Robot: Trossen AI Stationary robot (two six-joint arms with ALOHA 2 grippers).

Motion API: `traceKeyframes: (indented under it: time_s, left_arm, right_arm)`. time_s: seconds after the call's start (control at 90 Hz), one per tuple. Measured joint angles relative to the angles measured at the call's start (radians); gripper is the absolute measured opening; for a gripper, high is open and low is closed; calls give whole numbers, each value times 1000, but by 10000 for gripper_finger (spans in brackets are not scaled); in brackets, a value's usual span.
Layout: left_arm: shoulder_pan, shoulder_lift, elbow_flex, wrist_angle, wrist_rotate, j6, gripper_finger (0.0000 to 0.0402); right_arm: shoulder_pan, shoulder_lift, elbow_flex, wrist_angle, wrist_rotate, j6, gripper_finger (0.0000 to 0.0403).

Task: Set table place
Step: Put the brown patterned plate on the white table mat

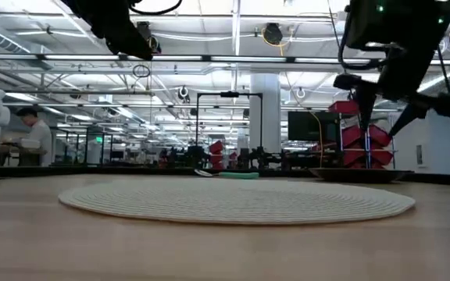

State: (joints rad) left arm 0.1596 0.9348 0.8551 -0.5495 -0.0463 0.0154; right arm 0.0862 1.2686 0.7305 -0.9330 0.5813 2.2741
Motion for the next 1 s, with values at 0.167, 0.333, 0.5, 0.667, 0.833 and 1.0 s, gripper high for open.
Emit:
traceKeyframes:
  time_s: [0.167, 0.333, 0.5, 0.667, 0.833, 1.0]
  left_arm:
    - [0, 0, 0, 2, 0, 1, 134]
    - [0, 0, 0, -4, 3, -3, 134]
    - [0, 0, 0, -21, 12, -72, 134]
    - [0, 10, 1, -23, 12, -195, 134]
    - [2, 21, 1, -37, 13, -250, 134]
    - [3, 52, 1, -38, 13, -374, 134]
  right_arm:
    - [-15, -1, -1, 6, -13, -196, 157]
    - [-98, 2, 51, -1, -206, -618, 157]
    - [-184, 35, 90, -3, -300, -927, 157]
    - [-275, 97, 116, -46, -300, -1259, 157]
    - [-317, 202, 141, -175, -291, -1539, 157]
    - [-315, 312, 141, -192, -255, -1712, 157]
